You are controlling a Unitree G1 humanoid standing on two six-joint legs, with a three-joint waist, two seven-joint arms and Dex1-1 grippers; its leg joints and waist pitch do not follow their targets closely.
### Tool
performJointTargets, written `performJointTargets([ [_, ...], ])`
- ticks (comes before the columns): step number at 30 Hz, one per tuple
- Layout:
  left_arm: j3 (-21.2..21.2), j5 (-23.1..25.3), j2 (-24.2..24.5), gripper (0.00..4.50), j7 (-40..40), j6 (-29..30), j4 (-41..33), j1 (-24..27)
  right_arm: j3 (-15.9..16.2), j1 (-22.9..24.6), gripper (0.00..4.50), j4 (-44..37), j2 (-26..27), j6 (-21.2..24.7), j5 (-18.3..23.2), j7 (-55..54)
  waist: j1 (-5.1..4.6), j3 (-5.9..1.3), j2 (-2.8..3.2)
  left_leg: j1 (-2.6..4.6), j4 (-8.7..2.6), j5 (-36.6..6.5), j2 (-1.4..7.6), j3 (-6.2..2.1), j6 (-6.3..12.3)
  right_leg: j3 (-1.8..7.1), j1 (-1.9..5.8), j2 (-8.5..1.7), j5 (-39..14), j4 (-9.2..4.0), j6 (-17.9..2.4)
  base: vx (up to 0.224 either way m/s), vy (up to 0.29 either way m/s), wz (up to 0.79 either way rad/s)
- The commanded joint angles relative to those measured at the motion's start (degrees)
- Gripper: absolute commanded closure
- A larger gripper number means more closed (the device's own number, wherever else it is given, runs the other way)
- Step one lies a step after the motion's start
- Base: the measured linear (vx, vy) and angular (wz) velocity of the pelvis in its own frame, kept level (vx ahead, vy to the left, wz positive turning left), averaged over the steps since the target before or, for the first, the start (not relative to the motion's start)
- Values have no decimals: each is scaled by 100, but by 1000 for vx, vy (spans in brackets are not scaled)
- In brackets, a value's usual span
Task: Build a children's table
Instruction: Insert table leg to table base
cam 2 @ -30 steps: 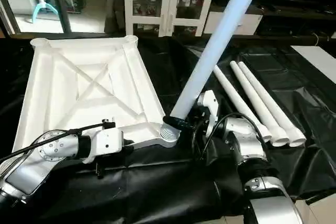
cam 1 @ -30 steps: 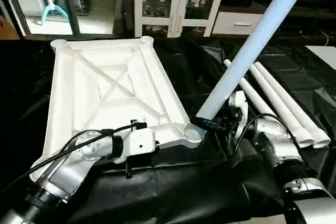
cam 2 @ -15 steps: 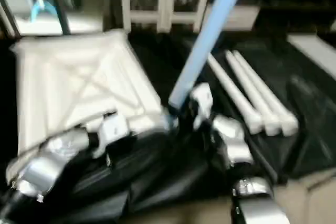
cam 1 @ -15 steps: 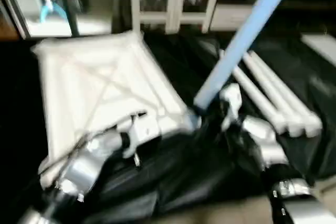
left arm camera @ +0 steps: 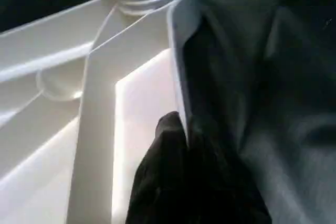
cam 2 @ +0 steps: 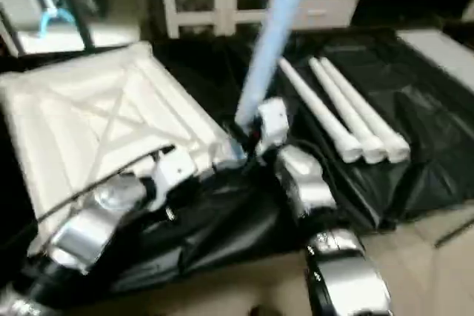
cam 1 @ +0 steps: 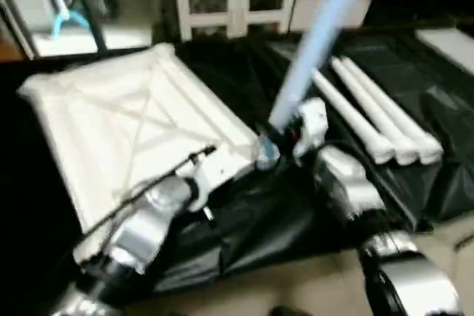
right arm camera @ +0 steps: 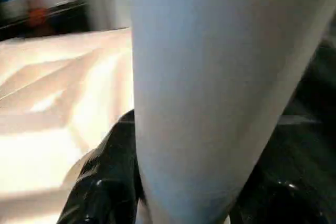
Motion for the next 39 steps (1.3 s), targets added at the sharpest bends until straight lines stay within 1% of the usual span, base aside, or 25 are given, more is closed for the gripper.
performJointTargets([
  [1,49,183,-40,450,255,58,-161,-186,-60,608,264,1297,-267,684,-540,-1088,-74,-89,145,-83,-1129,-4552,570,-185,-22,165,205,-76,-441,73,-369,22,94,-15],
  [2,127,274,-161,450,517,171,-95,-272,-76,582,264,1319,-241,621,-563,-1309,-7,-66,135,-169,-1359,-4898,679,-8,71,217,226,-48,147,382,-548,-95,-34,32],
  [3,189,317,-253,450,691,250,-60,-321,-85,576,264,1316,-218,563,-591,-1471,98,8,84,-266,-1545,-5172,735,163,45,309,258,7,-115,644,-490,-46,-94,35],
  [4,253,360,-348,450,865,327,-23,-369,-92,573,264,1310,-196,505,-625,-1624,179,-23,-9,-224,-1510,-5045,724,218,75,450,250,-2,-572,659,-392,-46,-94,35],
  [5,253,360,-348,450,865,327,-23,-369,-92,573,264,1310,-196,505,-625,-1624,186,-71,-170,-24,-1239,-4632,577,270,28,618,60,-51,-1523,368,-256,14,-128,26],
  [6,312,433,-453,450,1092,385,16,-415,-69,586,264,1280,-159,394,-707,-1846,182,-114,-356,599,-177,-2990,20,351,-31,652,-753,-271,-4461,-706,133,43,-114,7],
  [7,377,525,-584,450,1383,461,74,-456,-27,616,264,1231,-63,189,-813,-2187,169,-150,-386,188,-165,-1439,3,182,265,901,-330,-596,-5131,-757,226,43,-114,7],
  [8,395,540,-621,450,1458,489,93,-463,-27,624,264,1220,-24,135,-823,-2304,241,-234,-315,-175,-566,-617,136,76,221,871,16,-500,-3992,-476,101,73,-53,-22],
  [9,404,540,-638,450,1483,507,102,-464,-33,627,264,1218,-3,115,-818,-2359,229,-228,-279,-254,-697,-635,197,49,168,805,36,-382,-3389,-399,17,56,-18,-23],
  [10,398,529,-655,450,1520,517,118,-482,-66,636,264,1219,37,128,-785,-2455,198,-322,-205,-186,-722,-518,291,74,63,802,14,-263,-1797,-274,-333,56,-18,-23],
  [11,390,521,-663,450,1543,520,128,-495,-85,642,264,1220,60,141,-764,-2511,192,-321,-159,-157,-735,-559,325,146,17,818,-24,-199,-633,-205,-787,0,0,0],
  [12,386,523,-671,450,1559,525,131,-504,-77,643,264,1223,66,128,-774,-2553,177,-293,-150,-150,-771,-932,343,179,-8,811,-56,-178,-604,-222,-928,0,0,0],
  [13,372,533,-699,450,1611,534,148,-531,-52,645,264,1224,86,47,-829,-2771,130,-243,-178,-99,-774,-2144,308,218,-71,779,-180,-109,-1697,-328,-888,0,0,0],
  [14,367,545,-721,450,1644,543,161,-544,-37,637,264,1230,92,-7,-886,-2874,63,-226,-170,-10,-717,-2879,254,187,-166,744,-317,-91,-2629,-434,-639,0,0,0],
  [15,367,545,-721,450,1644,543,161,-544,-37,637,264,1230,92,-7,-886,-2874,31,-258,-186,-22,-721,-2977,236,156,-159,714,-287,-88,-2797,-453,-489,0,0,0],
  [16,348,567,-759,450,1718,526,181,-558,13,627,264,1214,110,-166,-1009,-3022,26,-279,-127,-66,-774,-3028,264,99,-145,684,-232,-115,-2742,-480,-322,0,0,0],
  [18,340,573,-779,450,1774,493,196,-566,75,621,264,1199,120,-290,-1101,-3091,3,-358,-177,-189,-809,-2491,290,111,-102,709,-119,-127,-1733,-405,-470,0,0,0],
  [20,334,549,-772,450,1779,395,219,-575,39,637,264,1155,160,-438,-1054,-3127,9,-392,-175,-261,-779,-1875,301,182,-67,770,-110,-123,-935,-334,-775,0,0,0],
  [22,281,546,-711,450,1706,267,237,-580,-156,652,264,1101,260,-592,-828,-3002,-16,-375,-206,-294,-770,-1828,298,233,10,777,-113,-106,-984,-323,-903,0,0,0],
  [23,227,520,-656,450,1588,166,238,-568,-245,656,264,1082,309,-687,-707,-2840,-18,-385,-208,-275,-753,-1946,292,251,33,794,-141,-112,-1318,-347,-879,0,0,0],
  [25,111,501,-540,450,1395,-12,233,-530,-289,656,264,1044,348,-773,-600,-2549,-18,-406,-214,-316,-743,-1848,283,244,73,820,-119,-130,-1419,-340,-837,0,0,0],
  [28,-44,469,-388,450,1100,-124,182,-453,-232,667,264,977,338,-847,-563,-2191,-20,-441,-209,-382,-732,-1383,308,250,136,825,-66,-128,-918,-280,-934,0,0,0],
  [33,-64,431,-266,450,987,-171,124,-356,-198,650,264,840,266,-919,-521,-1814,-27,-486,-202,-383,-697,-1094,314,283,176,821,-24,-110,-410,-213,-1243,0,0,0],
  [36,-90,361,-187,450,948,-251,129,-346,-360,571,264,851,256,-972,-395,-1510,-25,-511,-201,-398,-661,-748,313,301,292,823,16,-111,29,-159,-1418,0,0,0],
  [39,-156,307,-89,450,805,-453,126,-350,-262,481,264,820,186,-1136,-458,-1078,-17,-536,-200,-394,-625,-438,316,313,395,811,45,-108,359,-116,-1587,0,0,0],
])
